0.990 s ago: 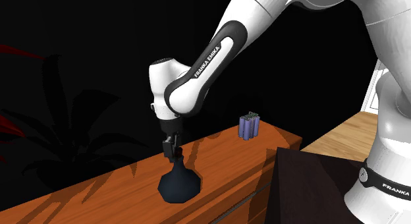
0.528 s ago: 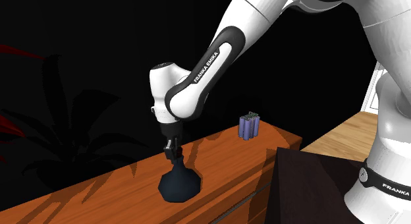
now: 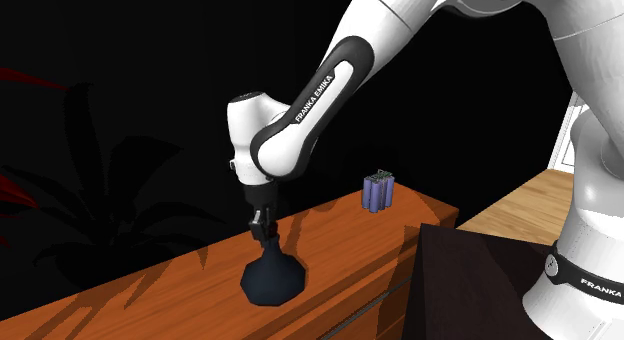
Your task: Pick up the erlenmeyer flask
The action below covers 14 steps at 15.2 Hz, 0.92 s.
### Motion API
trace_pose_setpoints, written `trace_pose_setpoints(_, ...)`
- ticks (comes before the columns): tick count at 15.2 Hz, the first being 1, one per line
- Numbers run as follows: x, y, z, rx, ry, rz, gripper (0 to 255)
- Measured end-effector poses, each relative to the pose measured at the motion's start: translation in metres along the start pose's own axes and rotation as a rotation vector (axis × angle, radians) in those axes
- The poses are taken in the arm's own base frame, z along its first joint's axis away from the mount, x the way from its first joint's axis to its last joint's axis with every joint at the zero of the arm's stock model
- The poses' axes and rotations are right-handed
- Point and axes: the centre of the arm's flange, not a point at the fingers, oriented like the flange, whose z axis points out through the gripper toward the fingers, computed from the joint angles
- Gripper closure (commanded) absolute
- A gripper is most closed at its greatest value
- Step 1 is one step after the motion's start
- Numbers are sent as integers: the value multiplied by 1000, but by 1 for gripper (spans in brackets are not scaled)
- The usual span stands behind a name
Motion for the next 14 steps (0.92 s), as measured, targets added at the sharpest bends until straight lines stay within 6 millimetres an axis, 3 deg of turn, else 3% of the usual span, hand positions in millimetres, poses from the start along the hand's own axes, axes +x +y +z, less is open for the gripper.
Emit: trace_pose_setpoints(14,-3,5,-69,0,0,0,255)
